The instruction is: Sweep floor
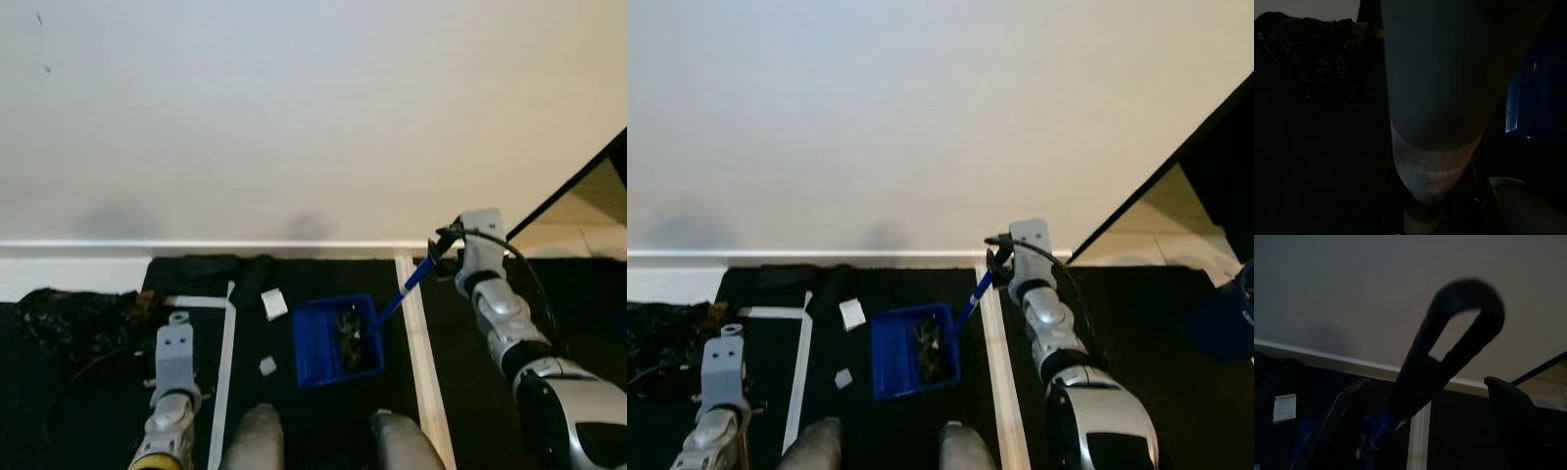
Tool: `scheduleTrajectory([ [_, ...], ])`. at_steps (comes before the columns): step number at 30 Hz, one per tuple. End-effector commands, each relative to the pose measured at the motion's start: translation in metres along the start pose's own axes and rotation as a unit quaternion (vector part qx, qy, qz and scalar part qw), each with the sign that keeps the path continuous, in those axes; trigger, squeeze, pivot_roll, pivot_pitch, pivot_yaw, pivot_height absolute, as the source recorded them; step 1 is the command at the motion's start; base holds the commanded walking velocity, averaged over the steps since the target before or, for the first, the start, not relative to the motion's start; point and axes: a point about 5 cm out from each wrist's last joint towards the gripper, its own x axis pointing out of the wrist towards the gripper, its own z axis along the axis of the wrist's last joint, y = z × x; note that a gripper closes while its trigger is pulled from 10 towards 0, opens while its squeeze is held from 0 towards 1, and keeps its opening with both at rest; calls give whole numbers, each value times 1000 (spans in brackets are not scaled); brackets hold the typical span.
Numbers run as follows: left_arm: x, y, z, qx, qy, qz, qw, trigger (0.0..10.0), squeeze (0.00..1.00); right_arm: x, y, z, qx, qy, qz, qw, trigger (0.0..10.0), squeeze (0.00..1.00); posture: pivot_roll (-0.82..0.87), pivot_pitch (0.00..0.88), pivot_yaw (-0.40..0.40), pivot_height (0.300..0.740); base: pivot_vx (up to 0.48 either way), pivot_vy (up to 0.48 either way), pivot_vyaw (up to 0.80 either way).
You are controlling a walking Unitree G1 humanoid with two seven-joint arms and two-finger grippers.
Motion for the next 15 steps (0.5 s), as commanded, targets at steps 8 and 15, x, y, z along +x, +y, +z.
scheduleTrajectory([
  [8, -7, 6, -10, -8, 3, 6, 1000, 10000, 0, 0, -5, -1, 9, 9, 6, 1000, 10000, 0, 232, 211, -130, 740, 0, 0, 0],
  [15, -11, 15, -13, -13, -2, 16, 1000, 10000, 0, 2, -5, 2, 15, 5, 14, 1000, 10000, 0, 253, 249, -131, 740, 0, 0, 0],
])
